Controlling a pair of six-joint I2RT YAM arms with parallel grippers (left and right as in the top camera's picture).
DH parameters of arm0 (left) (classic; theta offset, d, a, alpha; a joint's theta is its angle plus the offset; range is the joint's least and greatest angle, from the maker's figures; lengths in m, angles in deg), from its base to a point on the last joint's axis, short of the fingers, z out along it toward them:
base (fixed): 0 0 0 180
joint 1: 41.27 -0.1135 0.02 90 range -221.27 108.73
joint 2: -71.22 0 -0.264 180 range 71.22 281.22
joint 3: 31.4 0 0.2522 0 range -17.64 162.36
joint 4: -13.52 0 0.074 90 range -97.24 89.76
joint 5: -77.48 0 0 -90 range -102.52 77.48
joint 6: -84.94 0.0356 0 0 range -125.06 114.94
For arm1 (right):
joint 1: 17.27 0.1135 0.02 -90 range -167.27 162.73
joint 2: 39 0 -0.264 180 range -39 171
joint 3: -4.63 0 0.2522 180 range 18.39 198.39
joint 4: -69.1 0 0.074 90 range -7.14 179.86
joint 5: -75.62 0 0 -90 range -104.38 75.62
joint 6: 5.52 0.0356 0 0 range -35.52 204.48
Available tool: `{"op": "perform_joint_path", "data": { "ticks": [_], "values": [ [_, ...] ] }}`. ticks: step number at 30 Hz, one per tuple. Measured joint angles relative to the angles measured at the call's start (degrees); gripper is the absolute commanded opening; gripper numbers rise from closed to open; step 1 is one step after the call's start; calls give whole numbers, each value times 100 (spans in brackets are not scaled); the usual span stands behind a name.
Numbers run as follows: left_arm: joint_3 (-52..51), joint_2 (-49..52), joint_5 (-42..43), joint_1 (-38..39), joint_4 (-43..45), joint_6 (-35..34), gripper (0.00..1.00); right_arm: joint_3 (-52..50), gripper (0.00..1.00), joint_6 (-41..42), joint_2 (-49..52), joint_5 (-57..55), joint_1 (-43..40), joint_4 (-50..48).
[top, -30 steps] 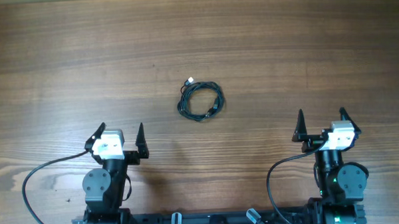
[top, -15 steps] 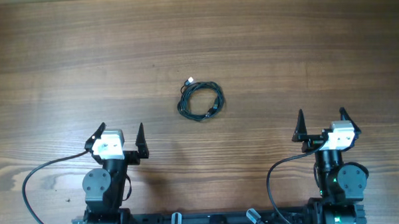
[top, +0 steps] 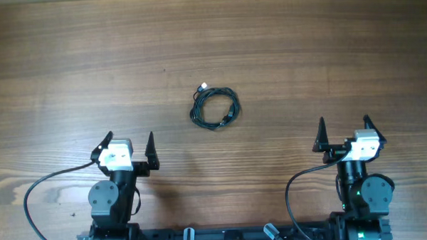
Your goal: Untangle cables
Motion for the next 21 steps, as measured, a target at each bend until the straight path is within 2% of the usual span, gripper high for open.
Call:
{"op": "perform_joint_path", "data": {
  "ticks": [6,10,13,15,18,21],
  "values": [
    [0,0,-2,0,0,0,100,0,100,251,0,313,0,-11],
    [0,0,0,0,0,0,100,0,99,1388,0,859,0,-138],
    [0,0,0,0,70,0,100,0,100,2575,0,1003,0,-197],
    [0,0,-2,0,52,0,100,0,100,3047,0,970,0,-199],
    [0,2,44,0,7,-11,100,0,100,3412,2,970,0,-63],
    [0,46,232,0,7,-214,100,0,100,3377,66,1099,0,-52]
  ]
}}
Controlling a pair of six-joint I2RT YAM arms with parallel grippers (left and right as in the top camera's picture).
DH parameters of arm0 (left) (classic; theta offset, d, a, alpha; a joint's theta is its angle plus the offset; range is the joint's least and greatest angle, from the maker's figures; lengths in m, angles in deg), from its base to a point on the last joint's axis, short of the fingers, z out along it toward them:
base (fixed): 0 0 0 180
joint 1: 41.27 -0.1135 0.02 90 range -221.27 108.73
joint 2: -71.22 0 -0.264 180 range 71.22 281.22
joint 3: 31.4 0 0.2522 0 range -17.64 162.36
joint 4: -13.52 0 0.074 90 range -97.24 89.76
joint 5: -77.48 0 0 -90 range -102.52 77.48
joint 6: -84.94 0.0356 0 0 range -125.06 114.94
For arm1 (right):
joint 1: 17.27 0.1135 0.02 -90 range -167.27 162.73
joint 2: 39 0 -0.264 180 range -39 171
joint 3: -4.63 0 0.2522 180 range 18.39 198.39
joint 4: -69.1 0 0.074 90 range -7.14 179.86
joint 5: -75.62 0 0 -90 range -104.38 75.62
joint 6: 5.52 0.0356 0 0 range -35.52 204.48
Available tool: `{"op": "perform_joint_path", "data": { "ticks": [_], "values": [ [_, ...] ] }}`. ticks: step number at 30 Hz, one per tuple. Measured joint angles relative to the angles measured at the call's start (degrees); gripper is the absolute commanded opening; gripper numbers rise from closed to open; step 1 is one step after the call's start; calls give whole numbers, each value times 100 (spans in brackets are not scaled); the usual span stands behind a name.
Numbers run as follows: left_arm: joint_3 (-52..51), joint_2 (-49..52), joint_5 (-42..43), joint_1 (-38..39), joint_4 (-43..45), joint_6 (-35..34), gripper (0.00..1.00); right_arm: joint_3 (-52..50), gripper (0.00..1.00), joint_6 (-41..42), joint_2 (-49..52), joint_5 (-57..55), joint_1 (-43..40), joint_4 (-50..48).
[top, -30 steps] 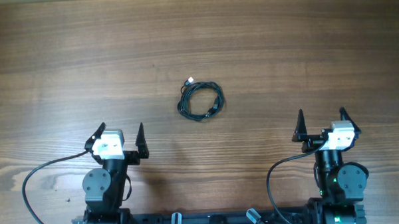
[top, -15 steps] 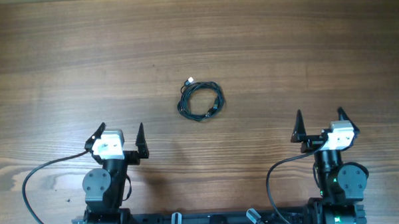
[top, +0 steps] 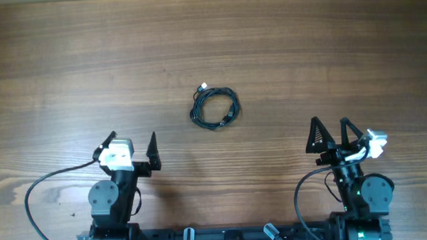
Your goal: Untangle cables
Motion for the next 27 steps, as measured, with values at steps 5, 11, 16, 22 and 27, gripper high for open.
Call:
{"op": "perform_joint_path", "data": {
  "ticks": [5,11,16,22,27],
  "values": [
    [435,522,109,133,-667,-522,100,549,100,-444,533,238,0,376],
    [2695,2304,129,713,-992,-909,100,3342,100,-1047,2205,256,0,1751],
    [5427,4271,90,1414,-2398,-957,100,6067,100,-1650,4166,258,0,3648],
    [8502,6334,35,1967,-4061,-909,100,9984,100,-2385,6207,334,0,5670],
    [9750,7298,20,2037,-4577,-841,100,11624,100,-2726,7460,286,0,6404]
  ]
}}
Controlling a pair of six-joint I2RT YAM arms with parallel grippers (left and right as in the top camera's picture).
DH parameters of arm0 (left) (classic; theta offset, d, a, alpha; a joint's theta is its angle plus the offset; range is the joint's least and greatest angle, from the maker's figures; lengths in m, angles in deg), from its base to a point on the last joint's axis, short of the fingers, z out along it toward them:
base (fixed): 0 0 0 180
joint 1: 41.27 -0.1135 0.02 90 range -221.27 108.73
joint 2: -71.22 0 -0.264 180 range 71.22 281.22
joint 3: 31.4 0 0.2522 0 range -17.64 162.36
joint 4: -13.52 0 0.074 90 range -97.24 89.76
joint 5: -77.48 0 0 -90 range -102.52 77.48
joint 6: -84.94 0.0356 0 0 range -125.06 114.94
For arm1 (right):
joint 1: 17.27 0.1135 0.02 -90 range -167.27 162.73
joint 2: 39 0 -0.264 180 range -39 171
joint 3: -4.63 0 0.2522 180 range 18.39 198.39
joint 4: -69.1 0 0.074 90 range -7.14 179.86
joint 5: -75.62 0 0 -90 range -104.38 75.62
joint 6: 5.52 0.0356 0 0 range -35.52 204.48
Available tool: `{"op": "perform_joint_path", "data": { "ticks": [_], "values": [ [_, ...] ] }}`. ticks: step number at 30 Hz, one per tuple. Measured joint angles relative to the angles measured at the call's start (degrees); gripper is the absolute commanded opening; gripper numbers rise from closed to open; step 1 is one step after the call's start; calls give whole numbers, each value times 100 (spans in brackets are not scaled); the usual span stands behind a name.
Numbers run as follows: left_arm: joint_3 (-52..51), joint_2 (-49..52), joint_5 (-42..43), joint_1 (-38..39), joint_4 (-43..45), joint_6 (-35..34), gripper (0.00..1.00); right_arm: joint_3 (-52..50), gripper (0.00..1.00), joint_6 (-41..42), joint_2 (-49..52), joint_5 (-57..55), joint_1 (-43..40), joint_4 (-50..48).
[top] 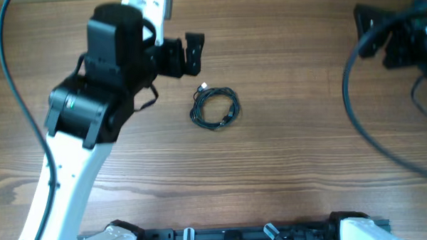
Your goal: Untangle cables
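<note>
A small black cable (214, 108), wound into a tangled coil with a white plug at its upper left end, lies on the wooden table (306, 131) near the middle. My left gripper (185, 55) is raised high on its extended arm, above and just left of the coil, its two dark fingers apart and holding nothing. My right gripper (372, 27) is lifted at the top right, far from the coil and blurred; its jaws are not readable.
The left arm's white link (66, 175) crosses the left side of the view. The right arm's black wiring (363, 122) loops over the right side. The arm bases sit along the near edge.
Both arms have left their rest poses at the near edge. The left gripper is now high beside the coil and the right one is at the top right. The cable has not moved.
Both grippers first rested open near the front edge, with the coil lying untouched mid-table. Then the right wrist had turned while the left stayed put. Now both arms are raised and extended over the table, the left near the coil.
</note>
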Motion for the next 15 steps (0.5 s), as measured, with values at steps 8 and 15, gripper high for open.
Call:
{"op": "perform_joint_path", "data": {
  "ticks": [8,15],
  "values": [
    [59,570,-479,0,-332,-361,100,57,100,424,1482,192,0,675],
    [70,2203,-1360,0,-444,-1281,100,55,99,459,2201,546,0,1384]
  ]
}}
